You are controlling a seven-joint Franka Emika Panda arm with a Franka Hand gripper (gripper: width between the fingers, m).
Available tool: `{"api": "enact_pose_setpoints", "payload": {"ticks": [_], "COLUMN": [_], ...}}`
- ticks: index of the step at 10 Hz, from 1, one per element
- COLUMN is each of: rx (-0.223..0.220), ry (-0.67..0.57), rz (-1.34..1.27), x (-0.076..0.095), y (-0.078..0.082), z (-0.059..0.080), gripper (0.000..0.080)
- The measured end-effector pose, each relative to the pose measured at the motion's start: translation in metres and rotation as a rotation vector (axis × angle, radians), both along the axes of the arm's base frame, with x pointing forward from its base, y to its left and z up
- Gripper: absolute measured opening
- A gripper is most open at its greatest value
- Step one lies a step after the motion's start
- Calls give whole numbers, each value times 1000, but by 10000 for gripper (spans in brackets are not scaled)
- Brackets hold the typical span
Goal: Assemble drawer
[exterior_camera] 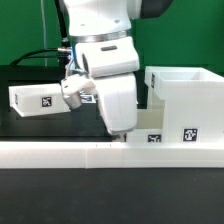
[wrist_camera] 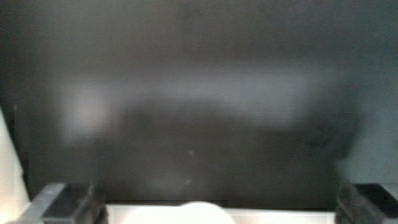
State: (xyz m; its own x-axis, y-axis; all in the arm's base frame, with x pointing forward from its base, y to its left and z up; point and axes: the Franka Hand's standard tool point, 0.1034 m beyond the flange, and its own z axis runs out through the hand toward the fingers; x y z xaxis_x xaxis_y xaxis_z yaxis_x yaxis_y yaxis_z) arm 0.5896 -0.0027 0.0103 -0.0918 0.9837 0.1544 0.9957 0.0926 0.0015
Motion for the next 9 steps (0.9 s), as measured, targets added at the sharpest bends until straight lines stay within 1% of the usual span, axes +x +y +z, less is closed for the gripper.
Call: {"api": "enact_pose_setpoints", "payload": {"ticks": [1,2,5,6,8,9], "rx": [-2,-2,-3,-2,5,6], "ry": [5,14,16,12,5,3], "rz": [10,7,5,5,22,28], "x": [0,-1,-2,-1,0,0], "y": [11,17,14,16,30,34], "z": [0,0,-1,0,1,2], "gripper": [648,648,648,648,648,648]}}
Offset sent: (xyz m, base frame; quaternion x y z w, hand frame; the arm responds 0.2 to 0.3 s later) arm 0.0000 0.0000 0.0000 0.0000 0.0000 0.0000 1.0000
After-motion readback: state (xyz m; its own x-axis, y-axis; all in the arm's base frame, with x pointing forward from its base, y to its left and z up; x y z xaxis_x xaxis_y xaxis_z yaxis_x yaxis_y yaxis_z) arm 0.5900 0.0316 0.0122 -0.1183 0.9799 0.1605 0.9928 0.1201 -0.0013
